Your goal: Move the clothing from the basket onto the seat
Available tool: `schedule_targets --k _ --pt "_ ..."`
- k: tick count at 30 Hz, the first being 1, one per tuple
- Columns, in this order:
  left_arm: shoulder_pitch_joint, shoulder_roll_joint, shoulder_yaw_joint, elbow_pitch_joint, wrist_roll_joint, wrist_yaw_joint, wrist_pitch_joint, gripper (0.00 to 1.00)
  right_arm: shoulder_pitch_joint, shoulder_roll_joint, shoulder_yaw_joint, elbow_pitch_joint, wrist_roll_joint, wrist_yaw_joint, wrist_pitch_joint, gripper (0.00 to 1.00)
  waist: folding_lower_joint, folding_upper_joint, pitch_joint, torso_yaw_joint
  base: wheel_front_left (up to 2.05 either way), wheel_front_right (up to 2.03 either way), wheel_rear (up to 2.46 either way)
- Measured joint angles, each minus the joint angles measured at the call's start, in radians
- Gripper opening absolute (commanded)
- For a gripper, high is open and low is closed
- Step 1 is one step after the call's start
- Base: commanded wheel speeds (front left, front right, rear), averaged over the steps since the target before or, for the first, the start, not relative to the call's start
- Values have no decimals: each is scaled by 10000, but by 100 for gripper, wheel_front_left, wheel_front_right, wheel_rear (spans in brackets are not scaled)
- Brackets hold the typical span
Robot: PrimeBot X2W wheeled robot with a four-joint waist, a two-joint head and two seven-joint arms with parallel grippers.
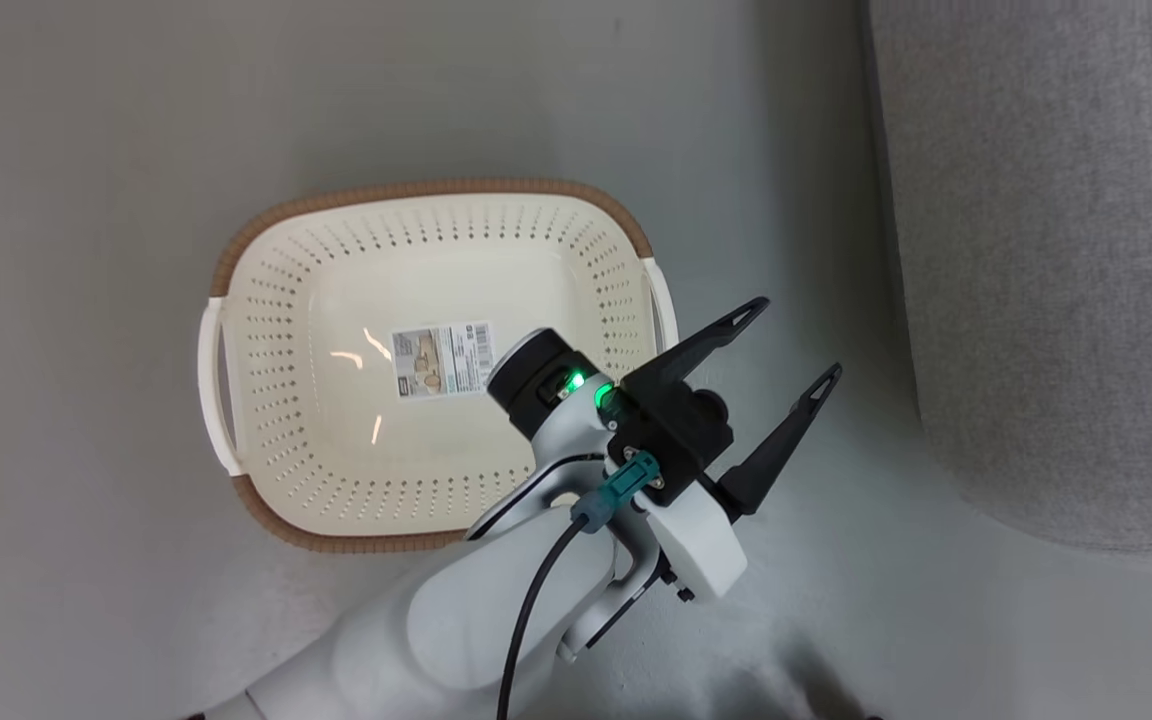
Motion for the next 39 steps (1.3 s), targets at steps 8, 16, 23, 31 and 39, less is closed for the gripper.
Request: schedule_targets --k 8,16,23,31,39 --pt "1311 -27 1260 -198 483 92 2 100 1795 430 -174 -1482 -134 0 0 100 0 0 -1302 208 0 0 0" --pt "2749 -59 2844 -420 1051 88 2 100 3023 991 132 -2654 -242 0 0 100 0 0 -2555 553 0 0 0" --pt "4344 -82 4525 -627 1896 -44 2 100 3996 1530 719 -3313 -453 0 2 100 0 1 -3793 1040 0 0 0" --pt "5683 -98 6370 -915 2479 -412 2 100 4913 2234 1338 -3684 -846 0 2 100 0 0 -4860 1571 0 0 0" --pt "6710 -98 7682 -1078 2913 -742 2 100 5721 3032 1687 -3764 -1379 0 4 100 0 0 -5742 1990 0 0 0"
